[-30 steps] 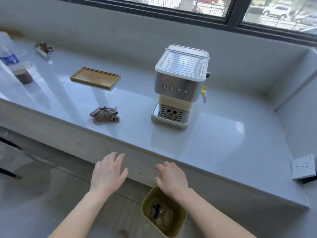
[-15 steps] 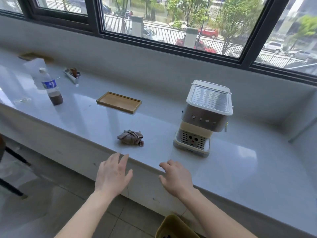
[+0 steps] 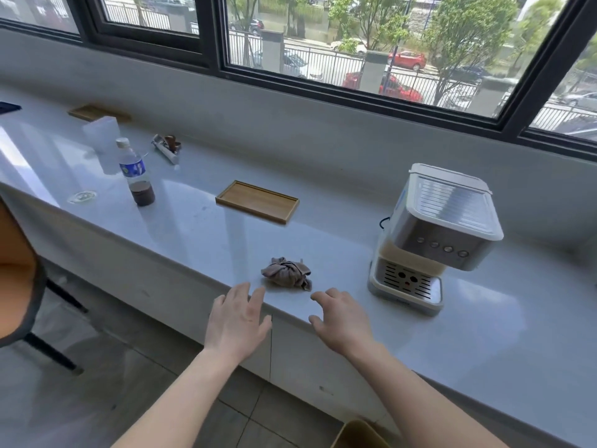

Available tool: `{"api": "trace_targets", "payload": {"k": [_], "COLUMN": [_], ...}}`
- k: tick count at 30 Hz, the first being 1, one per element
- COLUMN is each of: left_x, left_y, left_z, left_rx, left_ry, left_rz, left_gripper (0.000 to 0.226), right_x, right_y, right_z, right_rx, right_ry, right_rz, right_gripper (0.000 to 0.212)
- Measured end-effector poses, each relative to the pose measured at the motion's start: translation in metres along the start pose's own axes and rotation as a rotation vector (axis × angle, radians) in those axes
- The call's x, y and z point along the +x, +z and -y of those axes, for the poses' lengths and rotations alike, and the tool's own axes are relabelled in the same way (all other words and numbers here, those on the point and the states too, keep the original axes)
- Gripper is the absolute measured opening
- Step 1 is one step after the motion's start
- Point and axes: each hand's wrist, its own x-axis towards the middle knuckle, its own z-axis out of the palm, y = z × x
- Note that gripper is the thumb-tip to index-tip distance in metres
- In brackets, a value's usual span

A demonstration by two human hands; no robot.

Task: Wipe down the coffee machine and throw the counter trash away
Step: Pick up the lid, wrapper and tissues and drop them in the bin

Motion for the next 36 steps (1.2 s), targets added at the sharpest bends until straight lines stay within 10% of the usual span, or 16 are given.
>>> {"api": "trace_targets", "payload": {"k": [26, 36], "left_x": [0.205, 0.239], "left_y": [0.063, 0.065], "left_z": [0.019, 0.037], "left_rx": [-0.134, -0.261], "left_ry": [0.084, 0.237], "left_rz": [0.498, 0.517], "left_gripper": [0.077, 0.025], "right_x": [0.206, 0.232], "right_y": [0.035, 0.044], "right_z": [-0.033, -0.010], "right_rx": [0.027, 0.142], "right_ry": [-0.125, -0.184], "right_rz": [0.428, 0.398], "right_gripper": [0.089, 0.016]}}
